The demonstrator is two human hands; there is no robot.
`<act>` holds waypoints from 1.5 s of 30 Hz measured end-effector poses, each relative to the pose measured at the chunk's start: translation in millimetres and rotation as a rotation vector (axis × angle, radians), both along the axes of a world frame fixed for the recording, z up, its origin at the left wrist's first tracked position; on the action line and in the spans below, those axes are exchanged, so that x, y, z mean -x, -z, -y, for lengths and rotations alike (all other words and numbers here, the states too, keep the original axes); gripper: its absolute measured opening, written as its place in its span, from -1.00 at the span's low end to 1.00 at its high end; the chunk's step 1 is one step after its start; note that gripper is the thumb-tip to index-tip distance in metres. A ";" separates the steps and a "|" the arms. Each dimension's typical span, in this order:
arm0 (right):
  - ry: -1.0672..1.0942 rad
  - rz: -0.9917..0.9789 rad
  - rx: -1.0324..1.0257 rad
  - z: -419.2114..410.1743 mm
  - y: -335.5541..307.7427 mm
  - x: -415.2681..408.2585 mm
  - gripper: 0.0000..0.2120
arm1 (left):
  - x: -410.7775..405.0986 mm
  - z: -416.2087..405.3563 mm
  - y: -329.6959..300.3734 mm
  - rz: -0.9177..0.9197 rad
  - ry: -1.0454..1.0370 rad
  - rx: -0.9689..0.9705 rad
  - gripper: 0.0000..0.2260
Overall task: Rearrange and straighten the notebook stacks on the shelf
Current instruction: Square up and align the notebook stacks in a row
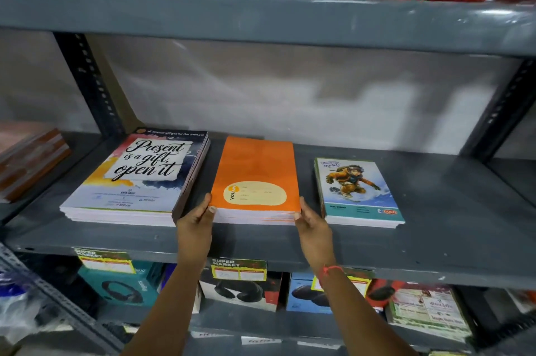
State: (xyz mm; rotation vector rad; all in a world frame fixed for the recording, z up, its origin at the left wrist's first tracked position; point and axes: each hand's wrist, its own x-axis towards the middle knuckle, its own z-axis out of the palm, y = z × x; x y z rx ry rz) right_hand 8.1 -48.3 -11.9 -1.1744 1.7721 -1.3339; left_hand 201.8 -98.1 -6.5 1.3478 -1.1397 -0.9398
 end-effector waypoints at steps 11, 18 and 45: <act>0.532 -0.019 0.248 -46.7 -6.1 111.0 -0.60 | 152.7 -64.2 -9.9 0.356 0.511 0.161 -0.54; 0.164 0.216 0.065 -48.1 11.4 164.0 -0.54 | 185.3 -47.5 1.4 0.166 0.473 -0.079 -0.55; 0.114 0.114 -0.039 -43.6 9.9 179.4 -0.59 | 202.3 -36.3 16.4 -0.017 0.117 -0.139 -0.71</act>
